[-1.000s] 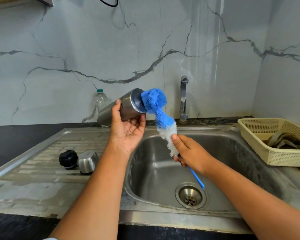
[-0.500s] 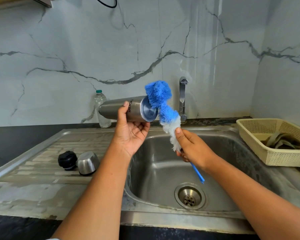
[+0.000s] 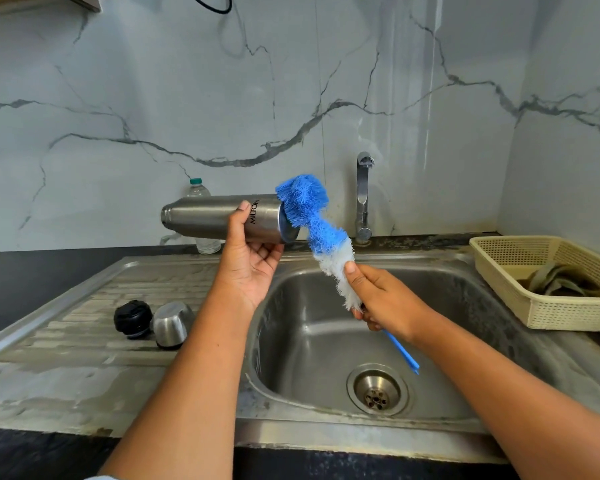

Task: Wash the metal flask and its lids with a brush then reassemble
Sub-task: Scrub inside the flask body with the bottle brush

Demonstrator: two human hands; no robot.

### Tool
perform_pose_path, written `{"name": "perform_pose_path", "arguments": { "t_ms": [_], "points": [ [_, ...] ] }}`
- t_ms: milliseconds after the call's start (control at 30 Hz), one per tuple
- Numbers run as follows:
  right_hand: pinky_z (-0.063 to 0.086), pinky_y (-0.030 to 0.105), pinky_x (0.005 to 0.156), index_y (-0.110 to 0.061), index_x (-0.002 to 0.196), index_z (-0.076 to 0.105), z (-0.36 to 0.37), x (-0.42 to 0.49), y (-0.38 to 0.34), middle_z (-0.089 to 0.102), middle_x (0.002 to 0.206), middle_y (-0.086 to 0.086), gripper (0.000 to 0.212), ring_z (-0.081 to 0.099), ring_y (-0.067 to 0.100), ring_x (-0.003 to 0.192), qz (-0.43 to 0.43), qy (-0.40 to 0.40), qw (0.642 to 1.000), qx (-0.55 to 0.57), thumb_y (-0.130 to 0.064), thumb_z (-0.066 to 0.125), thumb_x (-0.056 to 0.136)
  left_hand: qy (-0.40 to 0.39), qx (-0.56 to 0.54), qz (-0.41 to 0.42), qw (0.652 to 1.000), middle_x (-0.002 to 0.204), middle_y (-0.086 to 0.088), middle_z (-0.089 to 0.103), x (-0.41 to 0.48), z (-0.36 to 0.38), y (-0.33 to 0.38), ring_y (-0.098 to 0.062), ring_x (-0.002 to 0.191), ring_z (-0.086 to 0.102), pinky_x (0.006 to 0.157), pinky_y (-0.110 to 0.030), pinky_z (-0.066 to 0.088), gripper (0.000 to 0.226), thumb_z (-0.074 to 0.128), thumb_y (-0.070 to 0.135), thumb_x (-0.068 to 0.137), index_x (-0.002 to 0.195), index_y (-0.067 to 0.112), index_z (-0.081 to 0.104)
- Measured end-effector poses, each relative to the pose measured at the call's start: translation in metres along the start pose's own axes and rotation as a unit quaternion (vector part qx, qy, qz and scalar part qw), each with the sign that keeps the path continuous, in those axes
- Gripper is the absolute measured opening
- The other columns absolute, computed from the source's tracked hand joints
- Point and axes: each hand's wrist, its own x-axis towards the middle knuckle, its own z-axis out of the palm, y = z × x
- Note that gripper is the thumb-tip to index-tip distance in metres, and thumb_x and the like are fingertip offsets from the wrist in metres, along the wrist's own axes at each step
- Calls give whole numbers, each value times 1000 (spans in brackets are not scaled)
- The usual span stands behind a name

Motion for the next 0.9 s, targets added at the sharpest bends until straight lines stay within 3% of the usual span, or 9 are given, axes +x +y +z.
{"name": "perform_pose_path", "arguments": {
  "t_ms": [167,333,467,600,733,800,900],
  "points": [
    [34,26,49,-11,99,59,1,1,-3,54,66,3,51,42,6,48,-1,9,1000,29,-58,39,103,4,3,-11,1000,100,-8,79,-3,8,-9,-18,97,75,82,-29,60,49,73,44,89,123,11,64],
    [34,26,50,-16,92,59,4,-1,2,54,63,2,48,41,8,50,1,-22,1000,4,-59,39,103,47,-68,7,997,115,-13,72,1,3,0,-21,108,70,91,-31,60,61,76,47,85,129,8,60],
    [35,28,50,-16,92,58,11,5,-1,54,67,4,48,42,6,49,-16,-1,999,39,-58,39,103,37,-40,-13,998,115,-14,73,-3,9,-9,-23,109,70,91,-32,60,59,76,47,85,127,8,61],
    [38,28,53,-18,97,61,3,1,10,56,66,0,52,43,8,53,-2,-29,999,-25,-63,37,101,49,-111,8,993,115,-15,73,1,6,3,-24,108,72,93,-34,61,67,80,48,81,130,6,61],
    [36,28,52,-22,86,60,14,7,5,56,65,1,47,43,9,52,-27,-3,999,26,-62,41,101,42,-73,-14,996,117,-17,72,-2,7,-7,-25,111,70,98,-37,59,66,79,49,83,130,6,60],
    [36,29,52,-24,82,58,19,8,4,55,65,1,46,43,9,51,-30,-1,999,45,-62,41,100,43,-71,-20,996,117,-17,71,-3,12,-10,-26,111,70,96,-37,60,67,79,50,82,128,5,61],
    [41,30,55,-19,91,59,13,5,13,57,66,-1,50,46,7,52,-19,-15,1000,-19,-64,38,101,50,-115,-6,992,114,-16,73,-2,10,-2,-25,105,73,90,-35,62,66,81,49,81,127,5,62]
  ]
}}
